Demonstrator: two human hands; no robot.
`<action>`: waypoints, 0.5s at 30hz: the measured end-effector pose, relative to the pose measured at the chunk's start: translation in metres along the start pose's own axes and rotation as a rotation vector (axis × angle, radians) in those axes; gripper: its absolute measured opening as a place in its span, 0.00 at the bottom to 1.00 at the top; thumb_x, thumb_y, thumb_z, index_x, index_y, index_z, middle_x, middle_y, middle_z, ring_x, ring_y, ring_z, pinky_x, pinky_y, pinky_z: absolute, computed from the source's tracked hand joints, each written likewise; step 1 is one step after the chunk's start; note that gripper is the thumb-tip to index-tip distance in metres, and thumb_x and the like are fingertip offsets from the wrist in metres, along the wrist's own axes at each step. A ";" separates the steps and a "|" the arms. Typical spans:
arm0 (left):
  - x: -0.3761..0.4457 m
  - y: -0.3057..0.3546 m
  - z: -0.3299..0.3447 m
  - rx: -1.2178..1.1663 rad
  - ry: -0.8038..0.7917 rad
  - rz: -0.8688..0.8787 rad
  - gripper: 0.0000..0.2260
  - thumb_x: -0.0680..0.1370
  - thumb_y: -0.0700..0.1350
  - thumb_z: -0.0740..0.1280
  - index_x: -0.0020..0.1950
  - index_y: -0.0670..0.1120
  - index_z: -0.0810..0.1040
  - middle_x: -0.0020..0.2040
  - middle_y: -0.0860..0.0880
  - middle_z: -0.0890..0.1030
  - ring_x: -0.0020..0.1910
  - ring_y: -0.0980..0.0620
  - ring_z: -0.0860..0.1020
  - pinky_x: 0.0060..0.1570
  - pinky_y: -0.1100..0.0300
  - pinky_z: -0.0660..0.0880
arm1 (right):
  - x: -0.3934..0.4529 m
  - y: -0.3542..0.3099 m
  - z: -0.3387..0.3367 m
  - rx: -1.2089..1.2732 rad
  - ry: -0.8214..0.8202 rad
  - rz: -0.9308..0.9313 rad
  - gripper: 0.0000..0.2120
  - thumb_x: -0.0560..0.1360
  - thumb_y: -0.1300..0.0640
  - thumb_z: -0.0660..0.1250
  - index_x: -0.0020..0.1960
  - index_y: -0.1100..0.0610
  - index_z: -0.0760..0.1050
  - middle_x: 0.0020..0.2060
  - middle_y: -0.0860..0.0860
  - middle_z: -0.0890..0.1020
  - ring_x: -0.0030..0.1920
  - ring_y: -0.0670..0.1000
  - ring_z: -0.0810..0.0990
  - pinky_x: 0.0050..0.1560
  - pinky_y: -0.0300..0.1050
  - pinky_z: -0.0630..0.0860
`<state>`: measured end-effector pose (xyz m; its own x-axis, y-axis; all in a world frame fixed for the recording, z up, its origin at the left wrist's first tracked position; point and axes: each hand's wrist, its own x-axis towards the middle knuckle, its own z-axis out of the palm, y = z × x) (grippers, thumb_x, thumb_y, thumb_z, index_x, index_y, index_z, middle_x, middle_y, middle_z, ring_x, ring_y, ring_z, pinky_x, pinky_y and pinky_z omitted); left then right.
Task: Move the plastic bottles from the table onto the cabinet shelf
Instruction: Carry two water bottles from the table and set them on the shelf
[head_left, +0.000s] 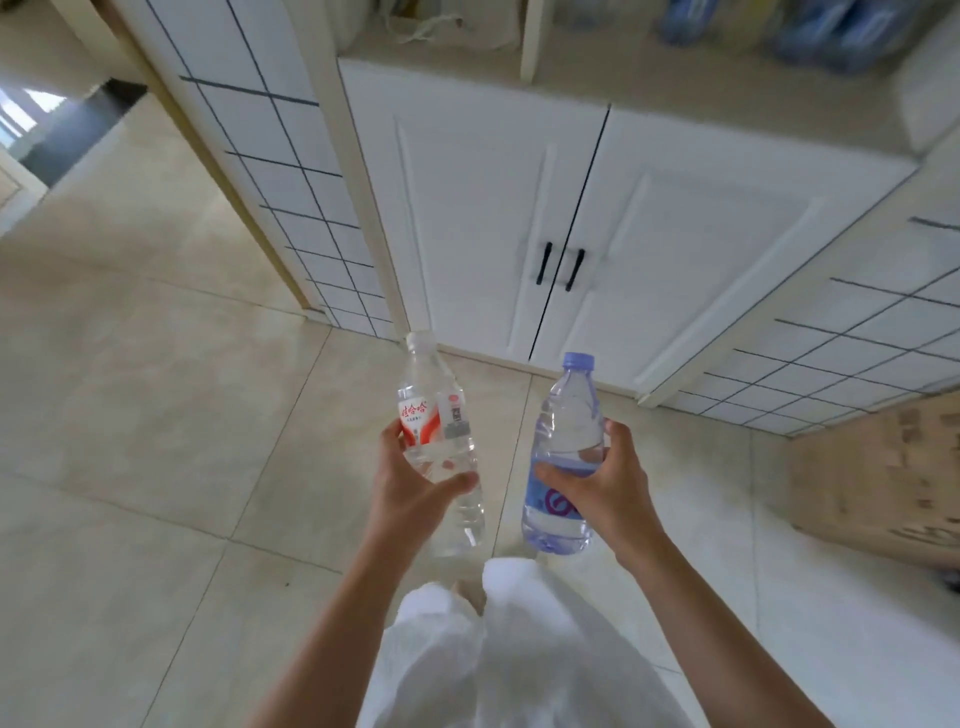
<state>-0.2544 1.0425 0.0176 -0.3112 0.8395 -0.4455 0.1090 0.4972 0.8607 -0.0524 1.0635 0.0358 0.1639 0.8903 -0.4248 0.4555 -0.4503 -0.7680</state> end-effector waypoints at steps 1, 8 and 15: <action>0.009 0.006 0.010 0.000 -0.021 0.003 0.37 0.62 0.38 0.81 0.62 0.54 0.64 0.54 0.53 0.76 0.52 0.52 0.78 0.51 0.58 0.74 | 0.009 0.000 -0.006 0.014 0.025 0.014 0.38 0.64 0.50 0.79 0.67 0.52 0.63 0.53 0.54 0.78 0.53 0.54 0.79 0.49 0.47 0.79; 0.064 0.051 0.090 0.033 -0.115 0.039 0.37 0.62 0.37 0.81 0.61 0.55 0.63 0.52 0.55 0.75 0.52 0.51 0.77 0.45 0.63 0.71 | 0.086 -0.007 -0.062 0.070 0.086 0.037 0.35 0.64 0.51 0.79 0.63 0.53 0.64 0.51 0.53 0.78 0.51 0.52 0.80 0.43 0.41 0.78; 0.113 0.114 0.169 0.088 -0.098 0.093 0.40 0.61 0.35 0.81 0.66 0.51 0.65 0.51 0.55 0.76 0.51 0.52 0.78 0.46 0.63 0.73 | 0.171 -0.032 -0.133 0.078 0.096 -0.005 0.37 0.62 0.51 0.80 0.65 0.51 0.65 0.51 0.51 0.78 0.52 0.52 0.80 0.46 0.45 0.80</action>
<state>-0.1179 1.2308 0.0244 -0.2031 0.8979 -0.3906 0.2164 0.4302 0.8764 0.0771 1.2385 0.0512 0.2468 0.8932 -0.3758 0.3875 -0.4464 -0.8066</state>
